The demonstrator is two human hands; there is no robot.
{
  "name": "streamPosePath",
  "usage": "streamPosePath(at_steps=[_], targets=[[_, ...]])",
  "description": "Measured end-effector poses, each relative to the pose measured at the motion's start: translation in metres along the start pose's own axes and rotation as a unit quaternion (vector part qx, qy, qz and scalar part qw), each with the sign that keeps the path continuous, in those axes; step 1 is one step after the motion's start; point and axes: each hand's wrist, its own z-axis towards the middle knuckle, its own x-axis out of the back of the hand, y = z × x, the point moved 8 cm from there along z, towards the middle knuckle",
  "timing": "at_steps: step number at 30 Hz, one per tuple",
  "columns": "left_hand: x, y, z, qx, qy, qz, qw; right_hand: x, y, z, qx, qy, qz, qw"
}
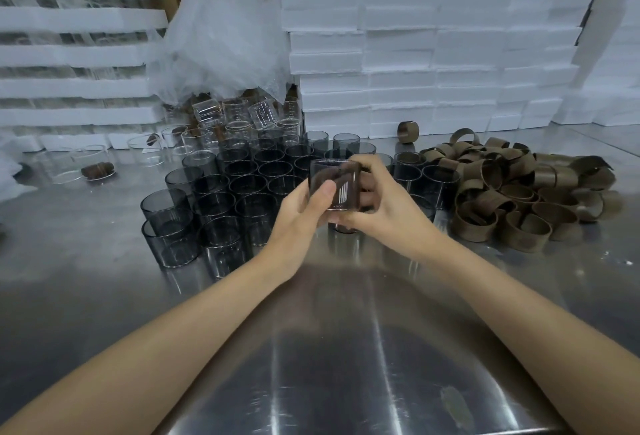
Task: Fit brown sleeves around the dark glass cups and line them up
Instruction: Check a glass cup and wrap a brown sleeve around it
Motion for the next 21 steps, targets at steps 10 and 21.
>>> streamPosePath(at_steps=[10, 21], targets=[[-0.003, 0.005, -0.009, -0.020, 0.060, -0.003, 0.998, -0.041, -0.004, -0.004, -0.076, -0.094, 0.294, 0.948], [0.002, 0.009, -0.007, -0.072, 0.100, 0.016, 0.992, -0.030, 0.009, -0.010, -0.045, 0.082, 0.106, 0.990]])
